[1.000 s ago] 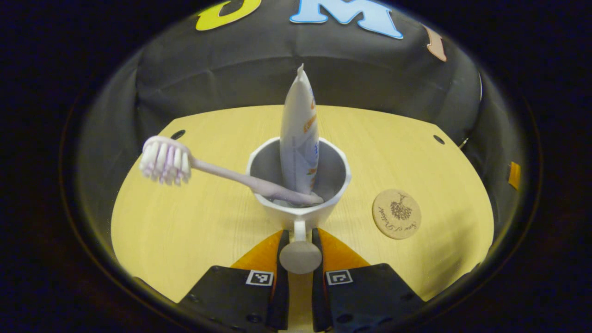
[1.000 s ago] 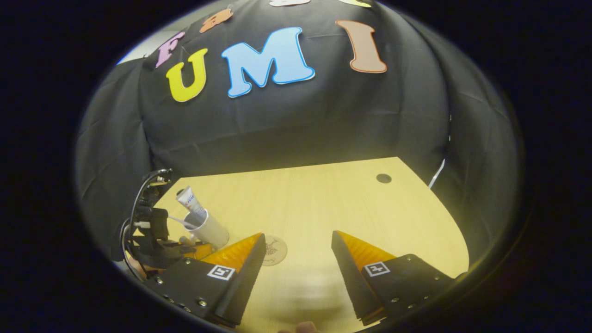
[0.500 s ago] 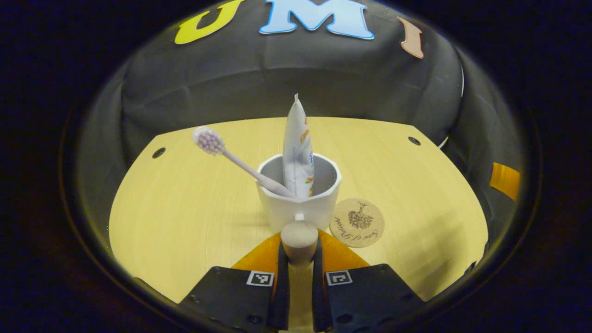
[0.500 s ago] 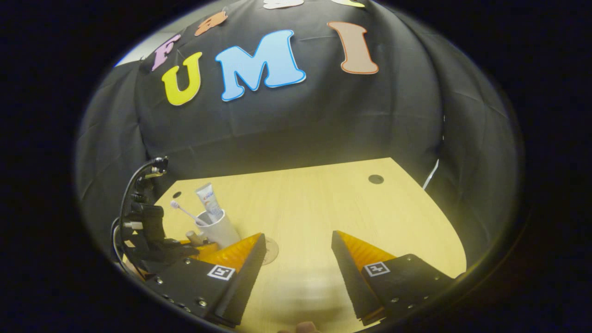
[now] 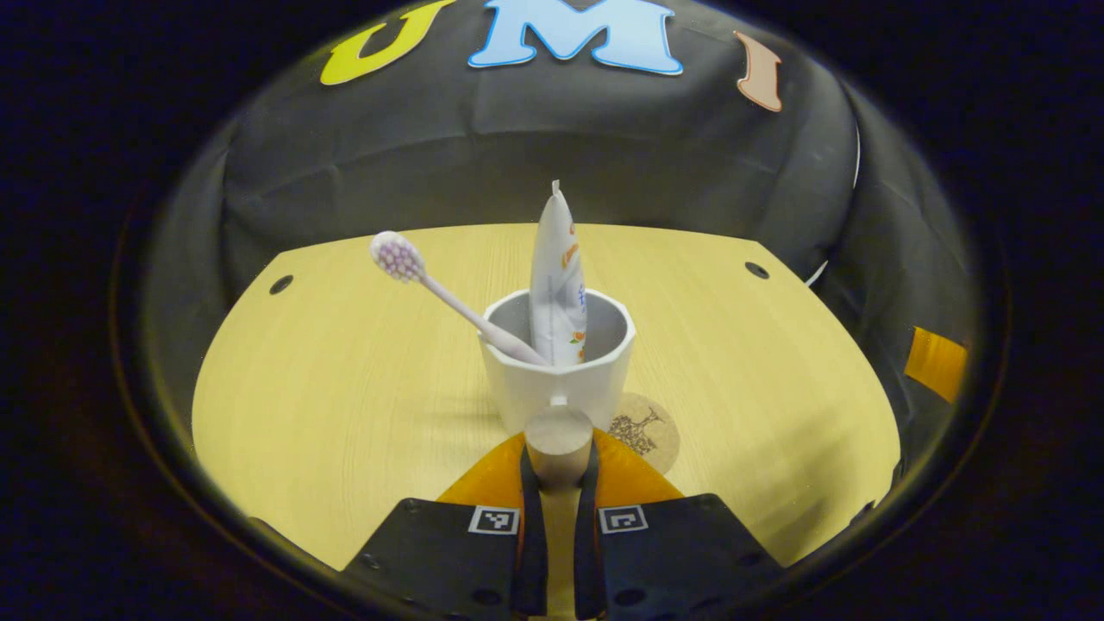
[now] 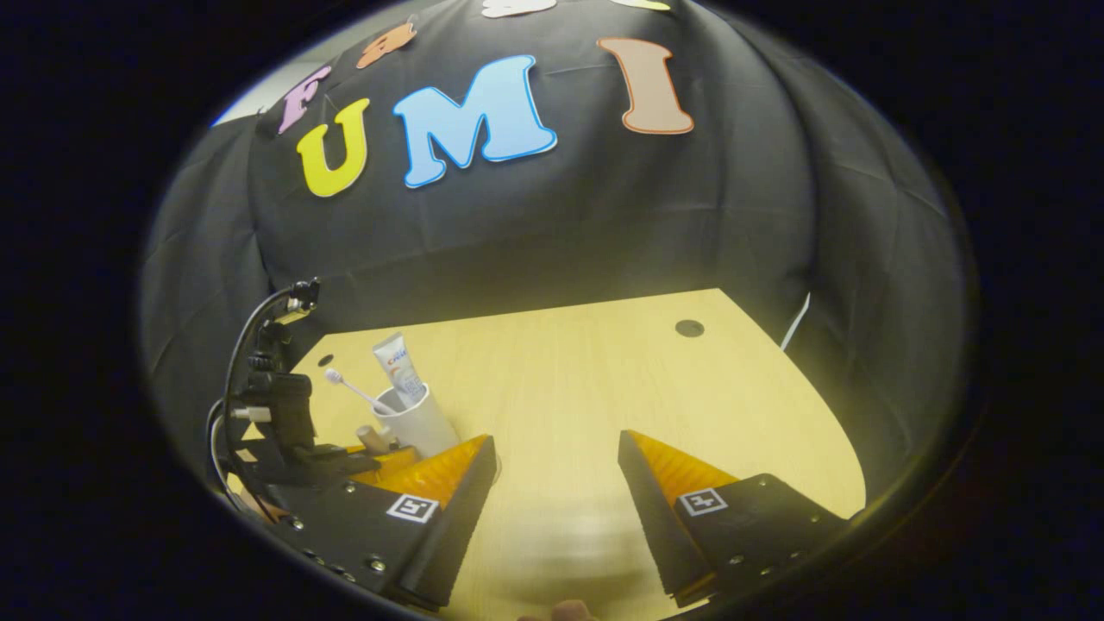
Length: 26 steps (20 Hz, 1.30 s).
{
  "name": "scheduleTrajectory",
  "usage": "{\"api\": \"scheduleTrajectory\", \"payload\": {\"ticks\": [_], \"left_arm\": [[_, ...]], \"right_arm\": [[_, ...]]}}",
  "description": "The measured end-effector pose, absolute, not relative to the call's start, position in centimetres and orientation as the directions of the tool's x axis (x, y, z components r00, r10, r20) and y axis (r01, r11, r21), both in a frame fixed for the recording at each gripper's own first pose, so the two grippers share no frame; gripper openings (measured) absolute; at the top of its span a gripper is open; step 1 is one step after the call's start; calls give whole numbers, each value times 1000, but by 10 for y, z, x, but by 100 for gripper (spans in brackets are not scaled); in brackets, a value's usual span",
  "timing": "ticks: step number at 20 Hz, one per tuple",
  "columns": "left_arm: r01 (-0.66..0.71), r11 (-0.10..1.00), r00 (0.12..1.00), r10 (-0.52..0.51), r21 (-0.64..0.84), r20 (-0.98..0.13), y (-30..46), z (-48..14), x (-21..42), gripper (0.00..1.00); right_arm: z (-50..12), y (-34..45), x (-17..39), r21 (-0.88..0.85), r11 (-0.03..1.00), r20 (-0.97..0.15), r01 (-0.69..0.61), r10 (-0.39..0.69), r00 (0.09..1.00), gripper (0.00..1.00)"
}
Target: Put the toothbrush and toothpaste on the desktop into the cup, then pick up the cup and place it on the coaster on the desktop.
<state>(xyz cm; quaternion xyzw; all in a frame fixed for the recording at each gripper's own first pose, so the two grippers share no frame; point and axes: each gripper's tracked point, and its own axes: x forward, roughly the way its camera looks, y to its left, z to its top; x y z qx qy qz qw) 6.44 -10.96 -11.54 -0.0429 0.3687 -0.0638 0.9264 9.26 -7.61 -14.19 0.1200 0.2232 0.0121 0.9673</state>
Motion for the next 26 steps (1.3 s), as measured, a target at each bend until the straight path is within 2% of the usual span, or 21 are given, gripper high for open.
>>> {"api": "scheduleTrajectory", "payload": {"ticks": [5,10,11,12,14,16,19,21,22,23,24,25,26], "left_arm": [[111,986,731,-168,-128,-661,-150,-122,53,19],[107,990,734,-142,-93,-664,-158,-130,50,19],[108,990,728,-139,-87,-671,-160,-131,47,26],[114,990,726,-142,-86,-673,-161,-132,48,23],[122,990,718,-141,-76,-681,-164,-138,44,27],[127,986,714,-165,-105,-681,-168,-138,41,38],[121,983,704,-182,-137,-686,-171,-141,37,37],[114,980,704,-197,-165,-683,-173,-141,34,47],[111,978,706,-204,-178,-678,-173,-139,32,60],[108,977,713,-205,-184,-670,-172,-137,31,63],[106,977,729,-205,-187,-654,-170,-133,30,75],[110,976,745,-208,-191,-634,-167,-127,30,72],[114,974,764,-210,-193,-610,-165,-117,28,78]], "right_arm": [[-144,-75,90,243,970,-434,14,96,896,86],[-146,-81,86,234,972,-435,12,94,895,86],[-147,-82,85,233,972,-437,12,94,895,86],[-147,-83,85,233,972,-438,12,94,894,86],[-147,-84,83,233,973,-436,12,93,895,86],[-146,-83,82,232,973,-434,9,95,896,86],[-145,-83,82,229,973,-431,6,96,897,86],[-142,-81,80,224,975,-424,3,94,901,86],[-141,-81,80,220,976,-423,2,94,901,86],[-140,-79,79,215,977,-421,-2,95,902,86],[-137,-77,78,208,978,-416,-7,95,904,86],[-134,-76,78,198,980,-408,-11,93,908,86],[-130,-74,79,188,982,-397,-14,89,913,86]]}}
